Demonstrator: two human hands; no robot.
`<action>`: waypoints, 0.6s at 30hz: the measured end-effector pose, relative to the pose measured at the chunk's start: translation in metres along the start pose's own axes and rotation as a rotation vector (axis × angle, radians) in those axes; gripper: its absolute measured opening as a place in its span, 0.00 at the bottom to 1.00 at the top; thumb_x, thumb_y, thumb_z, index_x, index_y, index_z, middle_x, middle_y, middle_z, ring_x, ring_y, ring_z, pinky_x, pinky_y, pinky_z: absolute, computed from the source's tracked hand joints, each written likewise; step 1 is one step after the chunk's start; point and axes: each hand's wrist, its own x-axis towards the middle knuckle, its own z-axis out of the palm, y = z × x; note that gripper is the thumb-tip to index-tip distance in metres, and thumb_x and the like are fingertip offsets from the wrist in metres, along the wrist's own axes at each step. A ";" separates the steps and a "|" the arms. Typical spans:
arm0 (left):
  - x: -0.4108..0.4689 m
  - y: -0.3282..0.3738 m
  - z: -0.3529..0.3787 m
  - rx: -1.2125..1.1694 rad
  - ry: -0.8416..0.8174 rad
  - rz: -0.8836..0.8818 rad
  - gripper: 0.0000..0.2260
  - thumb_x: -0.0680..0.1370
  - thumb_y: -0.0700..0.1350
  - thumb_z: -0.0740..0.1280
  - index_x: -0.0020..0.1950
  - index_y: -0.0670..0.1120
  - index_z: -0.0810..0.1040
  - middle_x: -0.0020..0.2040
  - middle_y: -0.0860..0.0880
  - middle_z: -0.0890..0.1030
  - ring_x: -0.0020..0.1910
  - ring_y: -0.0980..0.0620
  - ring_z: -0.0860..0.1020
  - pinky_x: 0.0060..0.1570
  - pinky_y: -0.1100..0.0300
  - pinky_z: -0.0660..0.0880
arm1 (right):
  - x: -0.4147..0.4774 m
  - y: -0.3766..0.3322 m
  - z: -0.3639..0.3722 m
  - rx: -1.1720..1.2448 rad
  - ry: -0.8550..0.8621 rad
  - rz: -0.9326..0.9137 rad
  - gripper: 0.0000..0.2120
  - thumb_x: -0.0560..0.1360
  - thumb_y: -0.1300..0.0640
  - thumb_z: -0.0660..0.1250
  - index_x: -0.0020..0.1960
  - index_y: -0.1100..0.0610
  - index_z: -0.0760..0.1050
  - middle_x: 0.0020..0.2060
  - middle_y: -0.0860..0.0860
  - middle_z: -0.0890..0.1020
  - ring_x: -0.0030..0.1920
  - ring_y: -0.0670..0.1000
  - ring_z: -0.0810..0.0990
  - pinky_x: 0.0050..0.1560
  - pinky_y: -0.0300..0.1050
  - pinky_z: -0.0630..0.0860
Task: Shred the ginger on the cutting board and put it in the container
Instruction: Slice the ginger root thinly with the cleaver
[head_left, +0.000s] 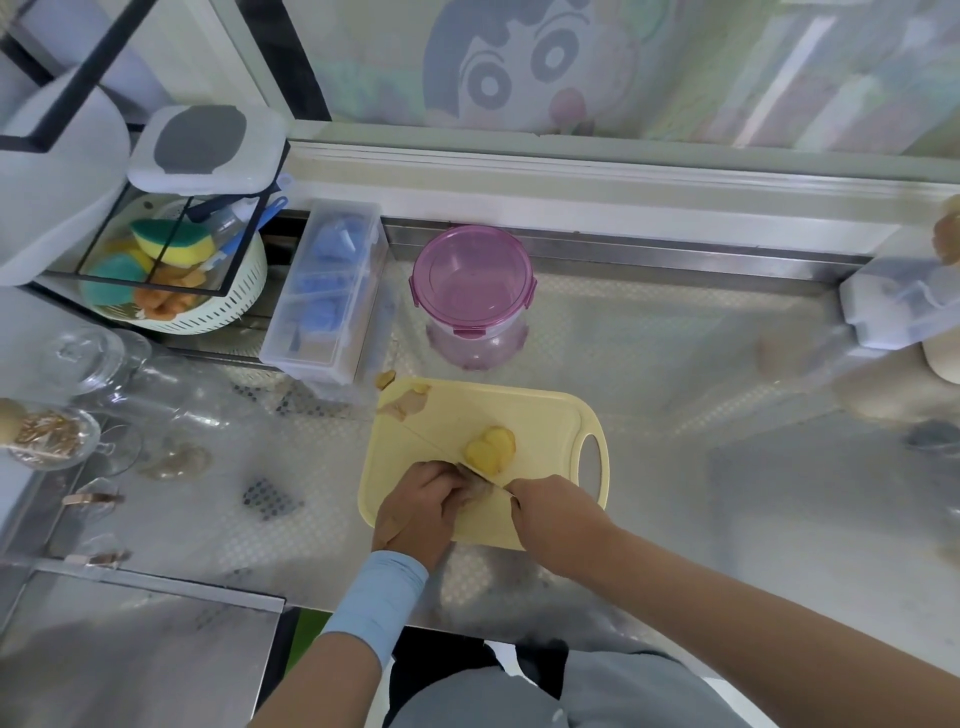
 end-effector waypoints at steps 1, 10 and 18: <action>0.000 0.000 0.000 0.003 -0.001 0.003 0.13 0.75 0.51 0.62 0.42 0.47 0.84 0.46 0.52 0.81 0.48 0.57 0.73 0.49 0.72 0.65 | -0.001 0.002 0.001 0.015 -0.003 0.008 0.13 0.83 0.59 0.54 0.59 0.56 0.77 0.47 0.55 0.82 0.45 0.57 0.81 0.45 0.51 0.80; 0.000 0.002 -0.002 0.007 0.006 0.001 0.13 0.75 0.51 0.62 0.42 0.46 0.84 0.46 0.52 0.81 0.48 0.57 0.72 0.48 0.72 0.64 | 0.010 -0.001 0.007 -0.010 0.027 -0.014 0.15 0.83 0.58 0.53 0.62 0.56 0.76 0.50 0.56 0.82 0.49 0.58 0.81 0.43 0.48 0.77; -0.001 -0.001 0.000 0.003 -0.021 -0.014 0.10 0.76 0.49 0.64 0.43 0.48 0.83 0.46 0.55 0.80 0.49 0.58 0.73 0.49 0.69 0.68 | 0.019 -0.004 0.008 -0.012 0.005 0.003 0.14 0.84 0.58 0.53 0.59 0.58 0.76 0.51 0.57 0.81 0.51 0.58 0.80 0.48 0.49 0.77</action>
